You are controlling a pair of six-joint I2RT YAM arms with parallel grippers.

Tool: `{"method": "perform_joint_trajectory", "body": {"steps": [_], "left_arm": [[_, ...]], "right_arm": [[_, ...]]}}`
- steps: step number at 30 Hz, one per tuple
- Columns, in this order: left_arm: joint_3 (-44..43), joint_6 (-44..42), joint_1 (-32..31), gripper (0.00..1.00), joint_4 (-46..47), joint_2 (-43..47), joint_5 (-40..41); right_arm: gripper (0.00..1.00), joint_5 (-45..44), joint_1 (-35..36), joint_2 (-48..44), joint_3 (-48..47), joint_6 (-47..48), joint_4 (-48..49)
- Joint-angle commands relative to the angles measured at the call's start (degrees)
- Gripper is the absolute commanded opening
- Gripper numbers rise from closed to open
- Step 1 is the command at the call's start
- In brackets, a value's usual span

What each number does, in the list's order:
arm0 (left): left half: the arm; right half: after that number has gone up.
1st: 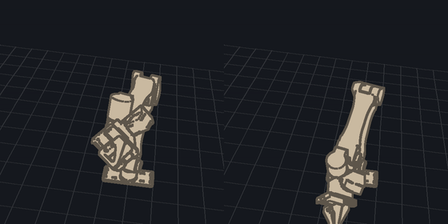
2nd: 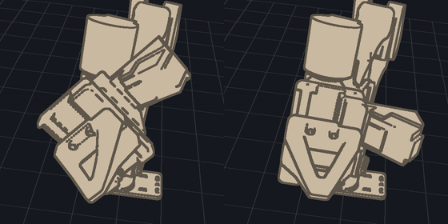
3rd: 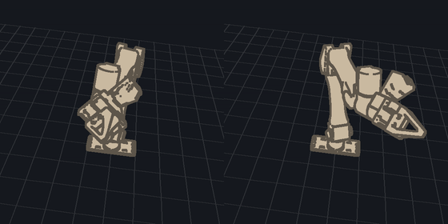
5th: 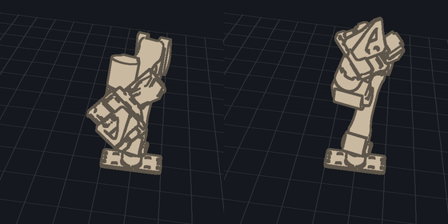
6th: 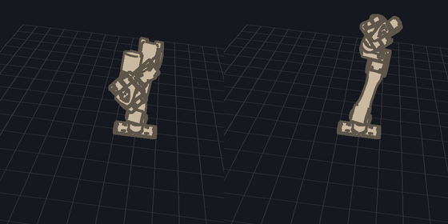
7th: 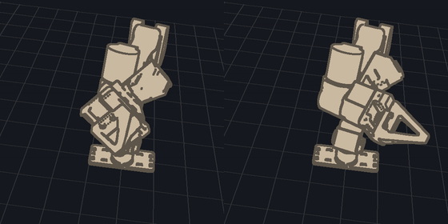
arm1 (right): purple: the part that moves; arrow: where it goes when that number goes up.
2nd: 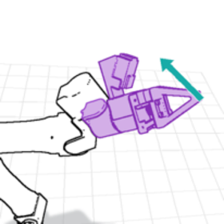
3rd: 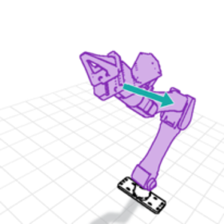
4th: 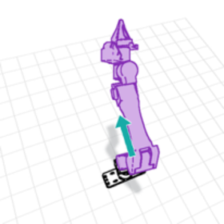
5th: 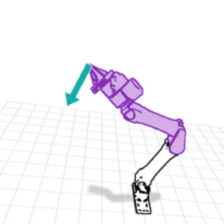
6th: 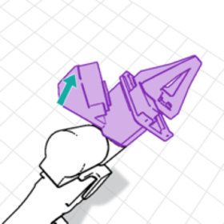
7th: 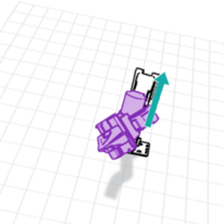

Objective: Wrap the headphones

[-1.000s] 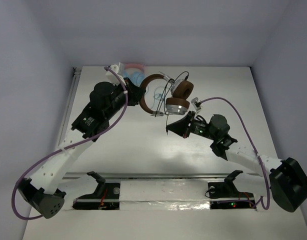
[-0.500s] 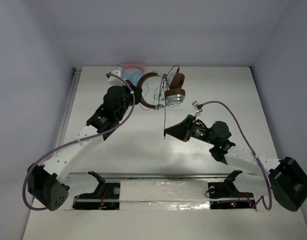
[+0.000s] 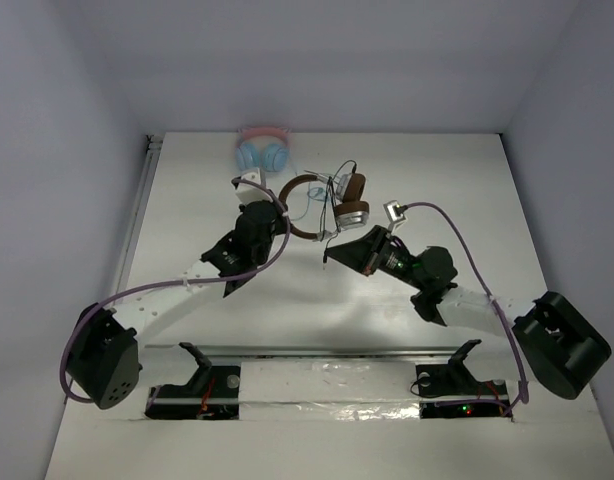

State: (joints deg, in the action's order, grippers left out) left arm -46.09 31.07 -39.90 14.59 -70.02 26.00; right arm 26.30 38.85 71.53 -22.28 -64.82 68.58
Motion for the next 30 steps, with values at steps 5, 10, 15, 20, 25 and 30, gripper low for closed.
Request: {"method": "perform_joint_trajectory", "body": {"steps": [5,10,15,20,25,30], "left_arm": [[2.0,0.7,-6.9,0.0,10.5,0.7,10.7],[2.1,-0.2,-9.2,0.0,10.0,0.0,14.3],[1.9,-1.4,-11.0,0.0,9.1,-0.4,17.0],[-1.1,-2.7,-12.7,0.0,5.9,-2.5,19.6],[-3.9,-3.3,-13.3,0.0,3.4,-5.2,20.5],[-7.0,-4.4,-13.3,0.0,1.2,-6.4,21.3]], "right_arm": [[0.0,-13.6,0.7,5.3,-2.4,-4.0,9.5],[0.0,-19.5,0.7,7.9,-2.7,-5.2,12.2],[0.0,-25.2,1.2,8.5,-3.6,-1.6,8.2],[0.0,-33.8,3.9,9.2,-4.5,2.4,2.9],[0.0,-42.9,8.1,11.1,-7.2,7.5,-3.4],[0.01,-49.5,10.8,14.1,-10.6,10.8,-8.5]]}}
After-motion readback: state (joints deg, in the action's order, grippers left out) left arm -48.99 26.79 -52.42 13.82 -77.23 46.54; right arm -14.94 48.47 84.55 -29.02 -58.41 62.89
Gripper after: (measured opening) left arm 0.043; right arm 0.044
